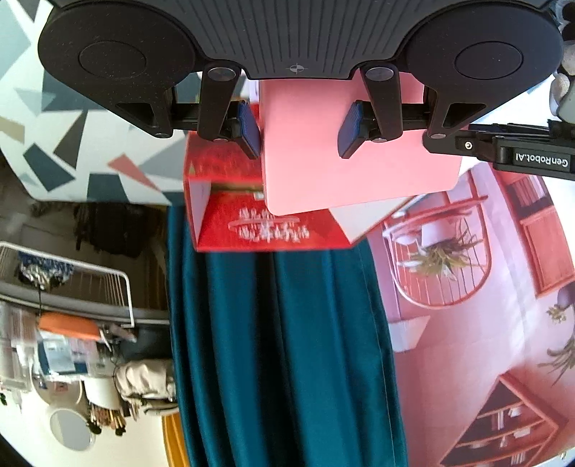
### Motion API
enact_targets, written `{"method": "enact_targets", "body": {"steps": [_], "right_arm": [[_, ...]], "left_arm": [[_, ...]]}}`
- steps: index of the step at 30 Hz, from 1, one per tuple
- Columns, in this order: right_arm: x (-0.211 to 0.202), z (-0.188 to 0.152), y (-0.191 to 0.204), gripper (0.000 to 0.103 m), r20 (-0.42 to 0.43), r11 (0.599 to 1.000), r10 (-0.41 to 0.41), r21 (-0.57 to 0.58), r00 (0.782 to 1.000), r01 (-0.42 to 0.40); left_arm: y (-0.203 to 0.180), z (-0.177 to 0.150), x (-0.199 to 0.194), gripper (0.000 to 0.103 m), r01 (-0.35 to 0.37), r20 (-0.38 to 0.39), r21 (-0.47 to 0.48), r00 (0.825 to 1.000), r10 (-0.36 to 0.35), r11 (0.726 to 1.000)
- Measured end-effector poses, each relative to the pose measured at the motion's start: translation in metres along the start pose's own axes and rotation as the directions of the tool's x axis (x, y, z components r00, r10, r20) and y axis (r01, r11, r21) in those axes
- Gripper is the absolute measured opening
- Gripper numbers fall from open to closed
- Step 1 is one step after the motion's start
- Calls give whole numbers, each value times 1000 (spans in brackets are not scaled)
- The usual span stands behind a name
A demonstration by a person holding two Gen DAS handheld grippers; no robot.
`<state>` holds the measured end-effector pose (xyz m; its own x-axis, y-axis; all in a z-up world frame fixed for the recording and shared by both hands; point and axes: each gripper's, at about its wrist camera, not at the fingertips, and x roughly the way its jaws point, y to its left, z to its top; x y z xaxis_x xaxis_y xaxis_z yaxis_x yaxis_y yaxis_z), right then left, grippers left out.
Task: Organize rigid objects
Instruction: 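Lift the pink case with the left gripper and carry it over the box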
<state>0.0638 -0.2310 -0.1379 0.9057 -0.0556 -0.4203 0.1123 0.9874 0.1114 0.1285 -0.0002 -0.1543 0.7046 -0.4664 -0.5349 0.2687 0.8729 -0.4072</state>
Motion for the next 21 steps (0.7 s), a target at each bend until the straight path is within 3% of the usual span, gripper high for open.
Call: {"method": "enact_targets", "body": {"steps": [11, 21], "right_arm": [[28, 65, -2, 45, 47, 999, -16, -50, 999, 19], [116, 93, -30, 49, 58, 999, -38, -2, 998, 38]], "left_arm": [[-9, 75, 22, 58, 56, 96, 45, 994, -60, 997], [-3, 121, 99, 59, 25, 61, 103, 998, -31, 994]]}}
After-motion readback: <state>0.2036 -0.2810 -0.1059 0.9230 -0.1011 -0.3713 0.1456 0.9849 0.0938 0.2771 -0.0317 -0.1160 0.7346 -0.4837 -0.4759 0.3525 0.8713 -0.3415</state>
